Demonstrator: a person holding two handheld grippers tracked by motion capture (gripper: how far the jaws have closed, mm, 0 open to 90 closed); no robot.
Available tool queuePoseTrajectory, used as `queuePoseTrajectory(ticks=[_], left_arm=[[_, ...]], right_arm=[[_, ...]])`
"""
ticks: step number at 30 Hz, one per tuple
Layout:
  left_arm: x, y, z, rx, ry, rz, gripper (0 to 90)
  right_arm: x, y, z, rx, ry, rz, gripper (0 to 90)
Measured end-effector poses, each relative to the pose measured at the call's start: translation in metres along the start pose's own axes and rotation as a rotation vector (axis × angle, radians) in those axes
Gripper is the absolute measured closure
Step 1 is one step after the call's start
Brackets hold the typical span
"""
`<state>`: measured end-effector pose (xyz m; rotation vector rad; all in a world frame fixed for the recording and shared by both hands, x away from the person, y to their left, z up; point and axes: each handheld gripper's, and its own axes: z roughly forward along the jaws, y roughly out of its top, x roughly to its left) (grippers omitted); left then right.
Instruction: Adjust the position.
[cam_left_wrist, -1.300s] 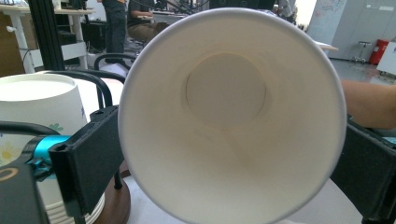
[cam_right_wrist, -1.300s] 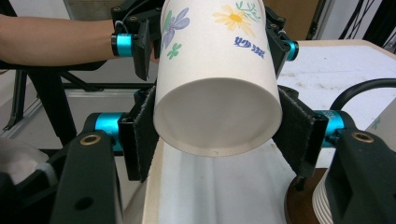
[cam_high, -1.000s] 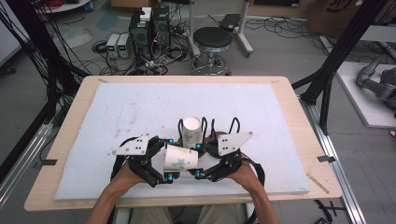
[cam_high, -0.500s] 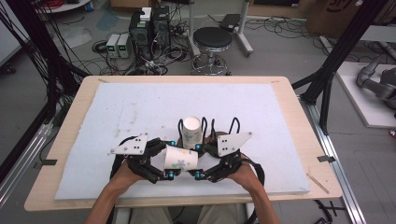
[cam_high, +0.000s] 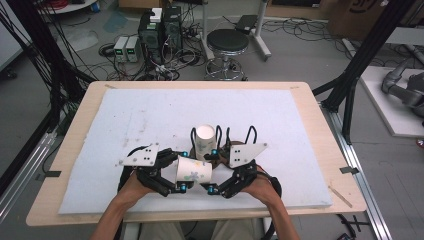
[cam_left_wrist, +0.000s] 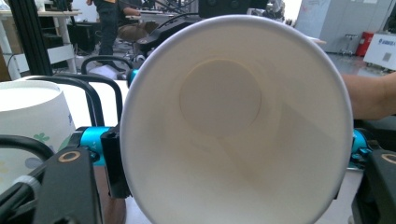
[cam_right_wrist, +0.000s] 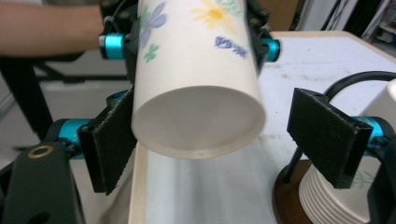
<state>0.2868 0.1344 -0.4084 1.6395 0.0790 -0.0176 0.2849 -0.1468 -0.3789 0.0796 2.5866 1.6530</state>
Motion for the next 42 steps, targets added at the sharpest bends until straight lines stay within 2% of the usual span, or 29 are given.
queuePoseTrajectory(ticks=[1, 7, 17, 18, 19, 20, 22, 24, 27, 28, 29, 31, 32, 33, 34, 35, 36, 37, 38, 39, 40, 41, 42], left_arm=[[0.0, 0.0, 0.0, 0.004, 0.003, 0.001, 26.8], [0.0, 0.001, -0.003, 0.015, 0.017, 0.0, 26.8], [0.004, 0.01, -0.022, 0.081, 0.076, -0.034, 26.9], [0.006, 0.013, -0.026, 0.108, 0.089, -0.04, 26.8], [0.006, 0.013, -0.026, 0.108, 0.089, -0.04, 26.8], [0.008, 0.016, -0.03, 0.139, 0.104, -0.043, 26.8], [0.009, 0.018, -0.031, 0.151, 0.108, -0.045, 26.8], [0.012, 0.023, -0.035, 0.194, 0.122, -0.049, 26.9], [0.014, 0.027, -0.037, 0.227, 0.13, -0.056, 26.8], [0.015, 0.029, -0.037, 0.246, 0.133, -0.058, 26.8], [0.017, 0.032, -0.038, 0.283, 0.135, -0.06, 26.8], [0.02, 0.035, -0.038, 0.326, 0.123, -0.068, 26.6], [0.02, 0.035, -0.038, 0.326, 0.123, -0.068, 26.6], [0.024, 0.037, -0.039, 0.37, 0.125, -0.072, 26.6], [0.024, 0.037, -0.039, 0.37, 0.125, -0.072, 26.6], [0.027, 0.038, -0.039, 0.415, 0.136, -0.073, 26.6], [0.027, 0.038, -0.039, 0.415, 0.136, -0.073, 26.6], [0.031, 0.04, -0.039, 0.459, 0.144, -0.069, 26.6], [0.031, 0.04, -0.039, 0.459, 0.144, -0.069, 26.6], [0.034, 0.042, -0.041, 0.503, 0.152, -0.067, 26.6], [0.034, 0.042, -0.041, 0.503, 0.152, -0.067, 26.6], [0.036, 0.043, -0.042, 0.523, 0.155, -0.065, 26.6], [0.038, 0.044, -0.042, 0.533, 0.154, -0.066, 26.6]], right_arm=[[0.001, 0.001, 0.002, -0.004, -0.001, -0.013, 17.7], [0.002, 0.001, 0.002, 0.005, -0.004, -0.011, 17.7], [0.005, -0.008, -0.016, 0.005, -0.099, 0.038, 17.7], [0.005, -0.012, -0.023, 0.001, -0.124, 0.048, 17.7], [0.005, -0.014, -0.026, -0.005, -0.136, 0.054, 17.7], [0.005, -0.017, -0.029, -0.006, -0.151, 0.061, 17.7], [0.005, -0.021, -0.036, -0.013, -0.175, 0.077, 17.8], [0.005, -0.026, -0.043, -0.017, -0.207, 0.097, 17.8], [0.004, -0.03, -0.049, -0.028, -0.232, 0.111, 17.8], [0.003, -0.033, -0.055, -0.041, -0.258, 0.126, 17.9], [0.003, -0.035, -0.058, -0.044, -0.268, 0.135, 17.9], [0.002, -0.039, -0.063, -0.046, -0.297, 0.149, 17.9], [0.002, -0.042, -0.066, -0.049, -0.304, 0.164, 17.9], [0.002, -0.044, -0.068, -0.053, -0.317, 0.169, 17.9], [0.002, -0.047, -0.071, -0.052, -0.333, 0.181, 17.9], [0.001, -0.051, -0.074, -0.056, -0.347, 0.191, 18.0], [0.0, -0.054, -0.076, -0.057, -0.358, 0.201, 18.1], [0.0, -0.057, -0.079, -0.056, -0.375, 0.213, 18.1], [0.0, -0.057, -0.079, -0.056, -0.375, 0.213, 18.1], [-0.001, -0.063, -0.085, -0.058, -0.41, 0.238, 18.1], [-0.001, -0.063, -0.085, -0.058, -0.41, 0.238, 18.1], [-0.002, -0.065, -0.088, -0.054, -0.436, 0.245, 18.2], [-0.003, -0.069, -0.094, -0.054, -0.493, 0.26, 18.3]])
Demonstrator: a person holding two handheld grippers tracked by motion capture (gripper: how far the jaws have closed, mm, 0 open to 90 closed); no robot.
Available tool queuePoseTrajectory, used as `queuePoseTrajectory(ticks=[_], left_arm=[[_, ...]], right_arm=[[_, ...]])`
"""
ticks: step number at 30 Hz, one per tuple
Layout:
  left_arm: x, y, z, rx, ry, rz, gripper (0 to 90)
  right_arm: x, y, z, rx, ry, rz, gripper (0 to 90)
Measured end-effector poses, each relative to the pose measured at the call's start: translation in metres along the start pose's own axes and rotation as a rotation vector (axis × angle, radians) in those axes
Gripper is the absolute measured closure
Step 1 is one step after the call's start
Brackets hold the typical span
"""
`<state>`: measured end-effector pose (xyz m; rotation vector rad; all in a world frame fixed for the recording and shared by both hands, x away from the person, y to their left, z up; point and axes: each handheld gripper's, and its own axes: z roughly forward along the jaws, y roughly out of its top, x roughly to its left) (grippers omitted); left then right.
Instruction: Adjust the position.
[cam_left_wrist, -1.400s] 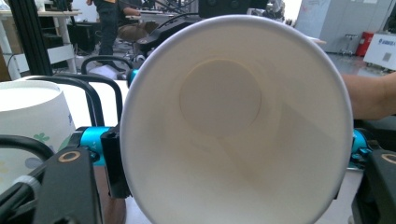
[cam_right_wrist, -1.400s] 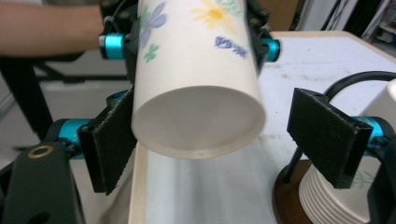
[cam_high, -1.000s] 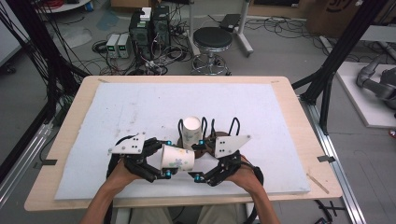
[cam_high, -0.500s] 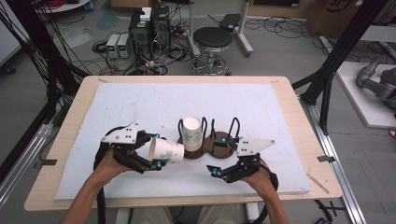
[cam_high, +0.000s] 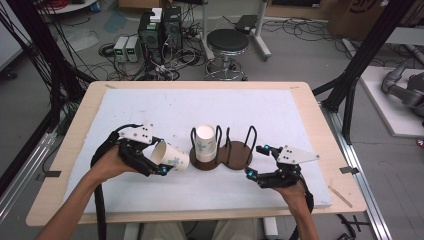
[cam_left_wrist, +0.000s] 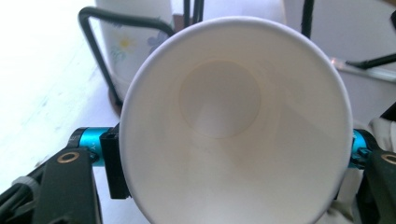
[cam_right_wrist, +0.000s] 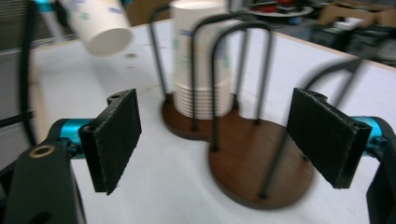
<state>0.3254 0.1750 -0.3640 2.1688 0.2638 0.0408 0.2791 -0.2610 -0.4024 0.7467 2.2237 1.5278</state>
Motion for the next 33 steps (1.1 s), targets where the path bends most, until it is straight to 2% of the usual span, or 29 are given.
queuePoseTrajectory(ticks=[1, 2, 3, 4, 5, 6, 7, 9, 12, 14, 15, 16, 17, 24, 26, 27, 33], left_arm=[[0.003, 0.002, -0.002, 0.04, 0.007, 0.005, 26.6], [0.003, 0.002, -0.002, 0.04, 0.007, 0.005, 26.6], [0.004, 0.003, -0.003, 0.059, 0.009, 0.004, 26.5], [0.006, 0.004, -0.005, 0.082, 0.015, 0.01, 26.5], [0.008, 0.006, -0.008, 0.112, 0.021, 0.016, 26.5], [0.008, 0.006, -0.008, 0.112, 0.021, 0.016, 26.5], [0.01, 0.008, -0.01, 0.125, 0.027, 0.017, 26.5], [0.013, 0.011, -0.014, 0.139, 0.037, 0.014, 26.5], [0.021, 0.016, -0.019, 0.179, 0.053, 0.019, 26.5], [0.022, 0.017, -0.019, 0.197, 0.058, 0.016, 26.5], [0.025, 0.019, -0.02, 0.218, 0.064, 0.018, 26.5], [0.025, 0.019, -0.02, 0.218, 0.064, 0.018, 26.5], [0.027, 0.02, -0.02, 0.229, 0.064, 0.017, 26.5], [0.038, 0.03, -0.017, 0.314, 0.082, 0.023, 26.5], [0.039, 0.031, -0.017, 0.317, 0.078, 0.018, 26.5], [0.042, 0.032, -0.016, 0.344, 0.086, 0.03, 26.5], [0.046, 0.035, -0.014, 0.36, 0.094, 0.026, 26.5]], right_arm=[[-0.002, -0.002, -0.002, 0.003, -0.03, 0.012, 18.3], [-0.002, -0.002, -0.002, 0.003, -0.03, 0.012, 18.3], [-0.005, -0.005, -0.006, 0.01, -0.087, 0.029, 18.3], [-0.005, -0.005, -0.006, 0.01, -0.087, 0.029, 18.3], [-0.009, -0.008, -0.008, 0.025, -0.138, 0.047, 18.2], [-0.009, -0.008, -0.008, 0.025, -0.138, 0.047, 18.2], [-0.011, -0.011, -0.01, 0.031, -0.178, 0.056, 18.3], [-0.012, -0.012, -0.01, 0.036, -0.188, 0.068, 18.3], [-0.015, -0.016, -0.01, 0.064, -0.245, 0.075, 18.3], [-0.016, -0.017, -0.01, 0.067, -0.251, 0.075, 18.3], [-0.018, -0.019, -0.009, 0.08, -0.282, 0.075, 18.3], [-0.018, -0.019, -0.009, 0.08, -0.282, 0.075, 18.3], [-0.02, -0.021, -0.007, 0.09, -0.306, 0.08, 18.3], [-0.027, -0.026, 0.004, 0.145, -0.369, 0.074, 18.3], [-0.028, -0.027, 0.006, 0.148, -0.371, 0.074, 18.3], [-0.03, -0.029, 0.009, 0.156, -0.377, 0.079, 18.3], [-0.034, -0.035, 0.013, 0.158, -0.383, 0.099, 18.3]])
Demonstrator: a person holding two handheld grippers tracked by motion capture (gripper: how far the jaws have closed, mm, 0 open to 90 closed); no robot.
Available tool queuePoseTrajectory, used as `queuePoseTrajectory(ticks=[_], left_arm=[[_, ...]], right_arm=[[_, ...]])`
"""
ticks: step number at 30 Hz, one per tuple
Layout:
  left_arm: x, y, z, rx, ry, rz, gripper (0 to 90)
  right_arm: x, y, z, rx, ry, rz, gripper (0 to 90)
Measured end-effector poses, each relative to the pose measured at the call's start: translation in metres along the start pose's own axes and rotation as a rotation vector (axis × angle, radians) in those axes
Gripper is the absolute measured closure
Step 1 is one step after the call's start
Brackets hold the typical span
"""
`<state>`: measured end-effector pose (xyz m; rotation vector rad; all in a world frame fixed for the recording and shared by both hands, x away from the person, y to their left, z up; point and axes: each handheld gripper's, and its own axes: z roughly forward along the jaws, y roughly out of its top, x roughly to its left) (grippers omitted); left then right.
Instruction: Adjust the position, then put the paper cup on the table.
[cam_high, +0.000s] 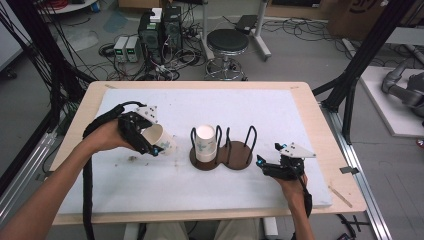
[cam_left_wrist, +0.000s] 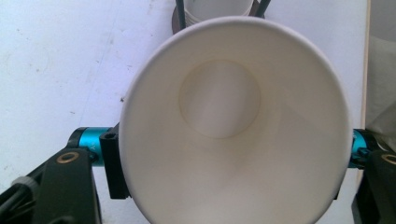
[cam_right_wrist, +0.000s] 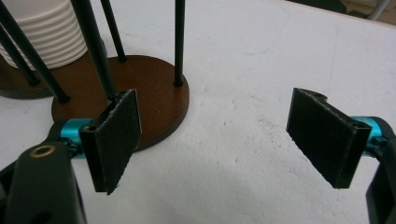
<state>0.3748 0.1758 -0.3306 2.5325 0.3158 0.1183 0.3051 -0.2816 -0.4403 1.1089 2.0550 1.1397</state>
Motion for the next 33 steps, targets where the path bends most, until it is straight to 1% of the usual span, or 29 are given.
queuePoseTrajectory(ticks=[2, 3, 4, 8, 9, 13, 14, 19, 20, 23, 25, 27, 28, 29, 30, 31, 32, 33], left_arm=[[0.0, 0.0, 0.0, 0.003, 0.0, 0.0, 26.5], [0.001, 0.0, 0.0, 0.005, 0.0, 0.0, 26.5], [0.001, 0.0, 0.001, 0.007, 0.006, 0.0, 26.5], [0.001, 0.001, 0.0, 0.011, 0.002, 0.007, 26.5], [0.0, 0.001, 0.001, 0.004, 0.005, 0.005, 26.5], [0.001, 0.001, 0.001, 0.003, 0.007, 0.005, 26.5], [0.001, 0.001, 0.001, 0.004, 0.01, 0.004, 26.5], [0.001, 0.0, -0.001, 0.002, 0.016, 0.0, 26.5], [0.002, 0.0, -0.001, 0.011, 0.017, 0.0, 26.5], [0.002, 0.0, 0.0, 0.014, 0.018, -0.002, 26.5], [0.006, 0.001, 0.0, 0.04, 0.018, -0.003, 26.5], [0.009, 0.001, 0.001, 0.046, 0.018, -0.012, 26.5], [0.01, 0.001, 0.001, 0.061, 0.022, -0.011, 26.5], [0.01, 0.001, 0.001, 0.061, 0.022, -0.011, 26.6], [0.013, 0.002, 0.004, 0.08, 0.029, -0.013, 26.6], [0.014, 0.002, 0.006, 0.087, 0.029, -0.019, 26.6], [0.016, 0.003, 0.008, 0.098, 0.028, -0.015, 26.6], [0.016, 0.003, 0.008, 0.098, 0.028, -0.015, 26.6]], right_arm=[[0.0, -0.001, 0.001, -0.001, -0.001, -0.004, 18.3], [0.0, -0.003, 0.002, 0.0, -0.005, -0.002, 18.3], [-0.001, -0.005, 0.003, 0.003, 0.002, 0.003, 18.3], [-0.002, -0.008, 0.004, 0.014, 0.001, 0.009, 18.3], [-0.002, -0.008, 0.003, 0.011, 0.0, 0.011, 18.3], [-0.003, -0.008, 0.003, 0.007, -0.003, 0.01, 18.3], [-0.003, -0.008, 0.003, 0.005, -0.004, 0.003, 18.3], [-0.003, -0.009, 0.003, 0.011, 0.001, 0.002, 18.3], [-0.003, -0.008, 0.003, 0.009, 0.002, 0.006, 18.3], [-0.003, -0.009, 0.003, 0.007, 0.003, 0.007, 18.3], [-0.003, -0.009, 0.003, 0.007, 0.004, 0.008, 18.3], [-0.004, -0.009, 0.003, 0.009, 0.005, 0.012, 18.3], [-0.004, -0.009, 0.003, 0.009, 0.005, 0.01, 18.3], [-0.004, -0.009, 0.003, 0.011, 0.004, 0.013, 18.3], [-0.004, -0.009, 0.003, 0.01, 0.006, 0.013, 18.3], [-0.004, -0.008, 0.003, 0.012, 0.007, 0.012, 18.3], [-0.004, -0.008, 0.003, 0.015, 0.008, 0.016, 18.3], [-0.004, -0.008, 0.003, 0.015, 0.008, 0.016, 18.3]])
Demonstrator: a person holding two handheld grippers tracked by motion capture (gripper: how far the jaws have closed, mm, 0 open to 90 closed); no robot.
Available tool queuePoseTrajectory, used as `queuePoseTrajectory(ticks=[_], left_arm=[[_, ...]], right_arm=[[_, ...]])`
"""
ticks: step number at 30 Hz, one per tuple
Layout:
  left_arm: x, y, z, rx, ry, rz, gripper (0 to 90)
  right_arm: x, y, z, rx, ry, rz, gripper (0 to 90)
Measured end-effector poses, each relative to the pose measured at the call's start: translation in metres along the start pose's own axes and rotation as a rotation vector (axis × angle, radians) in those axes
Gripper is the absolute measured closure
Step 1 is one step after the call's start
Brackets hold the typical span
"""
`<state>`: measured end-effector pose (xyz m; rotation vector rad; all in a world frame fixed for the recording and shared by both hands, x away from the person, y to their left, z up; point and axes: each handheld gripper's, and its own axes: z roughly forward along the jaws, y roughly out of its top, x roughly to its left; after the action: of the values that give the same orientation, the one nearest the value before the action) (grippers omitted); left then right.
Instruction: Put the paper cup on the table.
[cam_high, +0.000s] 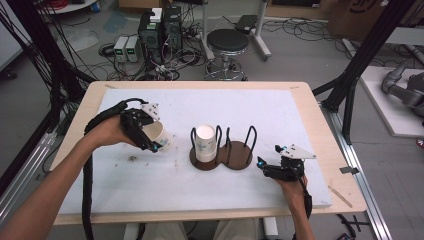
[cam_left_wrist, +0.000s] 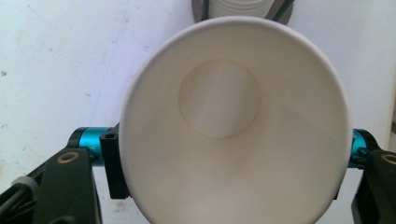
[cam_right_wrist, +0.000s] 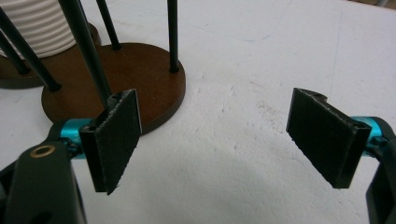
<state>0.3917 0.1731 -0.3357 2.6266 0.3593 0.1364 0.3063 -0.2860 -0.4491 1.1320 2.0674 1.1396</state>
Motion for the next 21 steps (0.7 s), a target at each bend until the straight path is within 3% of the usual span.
queuePoseTrajectory(ticks=[3, 8, 21], left_arm=[[0.004, 0.004, 0.01, 0.046, -0.001, 0.005, 26.6], [0.007, 0.01, 0.021, 0.067, -0.003, 0.002, 26.6], [0.021, 0.016, 0.042, 0.177, 0.014, -0.029, 26.8]], right_arm=[[0.0, -0.001, -0.001, -0.011, -0.006, 0.002, 18.3], [0.0, -0.001, -0.001, -0.01, -0.003, 0.001, 18.3], [0.0, 0.0, 0.0, -0.008, -0.002, -0.002, 18.3]])
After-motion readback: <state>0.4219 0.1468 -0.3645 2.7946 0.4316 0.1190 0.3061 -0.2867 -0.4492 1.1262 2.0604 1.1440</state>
